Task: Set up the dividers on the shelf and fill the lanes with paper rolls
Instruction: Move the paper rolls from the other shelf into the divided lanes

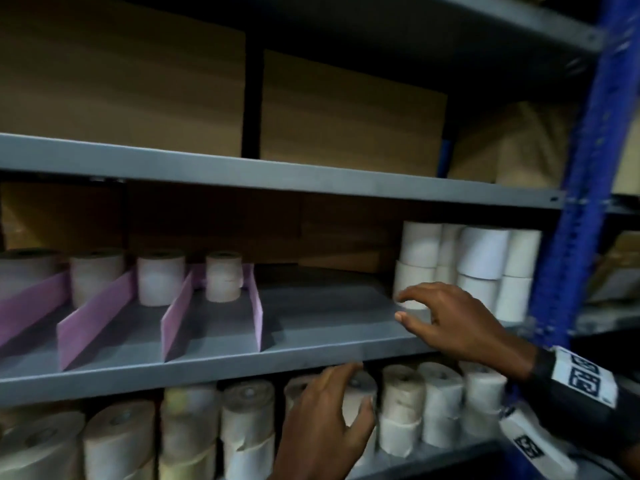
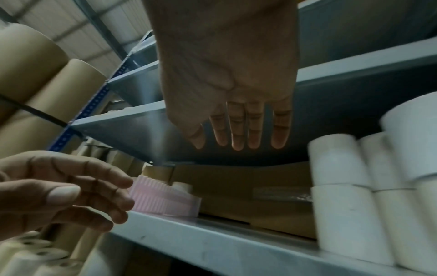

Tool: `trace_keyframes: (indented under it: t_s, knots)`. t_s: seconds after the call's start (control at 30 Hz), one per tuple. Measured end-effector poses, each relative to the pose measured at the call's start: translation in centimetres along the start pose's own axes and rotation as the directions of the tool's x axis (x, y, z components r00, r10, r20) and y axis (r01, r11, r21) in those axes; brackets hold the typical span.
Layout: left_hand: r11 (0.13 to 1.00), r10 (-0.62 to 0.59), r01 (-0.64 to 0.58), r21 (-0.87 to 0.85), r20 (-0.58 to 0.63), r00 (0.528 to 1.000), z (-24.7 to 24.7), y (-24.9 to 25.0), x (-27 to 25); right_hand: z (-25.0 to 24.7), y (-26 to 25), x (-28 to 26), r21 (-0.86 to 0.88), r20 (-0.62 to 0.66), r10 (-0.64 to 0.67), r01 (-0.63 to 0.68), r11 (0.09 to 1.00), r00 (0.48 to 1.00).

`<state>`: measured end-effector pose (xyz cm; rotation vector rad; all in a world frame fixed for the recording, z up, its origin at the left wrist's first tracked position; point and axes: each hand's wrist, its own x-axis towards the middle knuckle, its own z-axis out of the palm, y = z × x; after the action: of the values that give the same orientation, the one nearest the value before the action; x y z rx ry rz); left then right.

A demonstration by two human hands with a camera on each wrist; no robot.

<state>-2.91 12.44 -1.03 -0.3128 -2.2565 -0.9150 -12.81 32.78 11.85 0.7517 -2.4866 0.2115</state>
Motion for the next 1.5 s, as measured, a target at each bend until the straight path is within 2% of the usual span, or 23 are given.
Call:
trace_keyframes:
  t_s: [0.17,0.27,0.4,0.6,0.83,1.03,1.13,1.3,1.4,1.5]
  knots:
    - [0.998,0.056,-0.055,-0.044,0.026,0.998,3.3,2.1,5.3,-1.8,5.7,0.2,-0.017,-0.089,0.089,-0.091,0.996,0.992]
    - [0.993,0.103,-0.101,-0.064,0.038,0.994,4.9,2.6,9.1,-2.3,8.4,1.3,-0.023,-0.127,0.102,-0.106,0.994,0.987]
    - [0.991,0.107,-0.106,-0.084,0.007,0.994,6.7,2.2,13.9,-2.6,11.3,3.9,-0.005,-0.178,0.097,-0.099,0.995,0.979]
    - [0.994,0.023,-0.021,-0.109,0.012,1.0,9.9,1.2,20.3,-2.2,13.7,9.1,0.015,-0.222,0.024,-0.021,1.0,0.975]
    - [0.971,-0.107,0.138,-0.197,0.157,0.982,13.6,0.6,27.7,-0.9,15.2,15.0,-0.023,-0.086,0.109,-0.111,0.994,0.99]
    - [0.925,-0.124,0.18,-0.334,0.182,0.975,15.8,0.1,30.4,1.3,16.5,17.9,-0.078,0.052,0.169,-0.164,0.983,0.984]
    - [0.894,-0.164,0.233,-0.382,0.203,0.965,16.7,-0.3,30.7,1.9,16.9,18.9,-0.086,0.084,0.17,-0.163,0.983,0.982]
    - [0.879,-0.171,0.236,-0.414,0.187,0.967,17.6,-0.4,31.0,1.5,16.6,19.9,-0.06,0.128,0.176,-0.17,0.984,0.976]
    - [0.893,-0.165,0.225,-0.389,0.181,0.969,17.7,-0.1,30.9,0.8,15.7,19.1,0.0,0.078,0.156,-0.156,0.988,0.985]
    - [0.901,-0.159,0.21,-0.379,0.161,0.974,17.2,0.1,30.7,0.4,14.2,16.6,0.006,-0.071,0.092,-0.092,0.996,0.993]
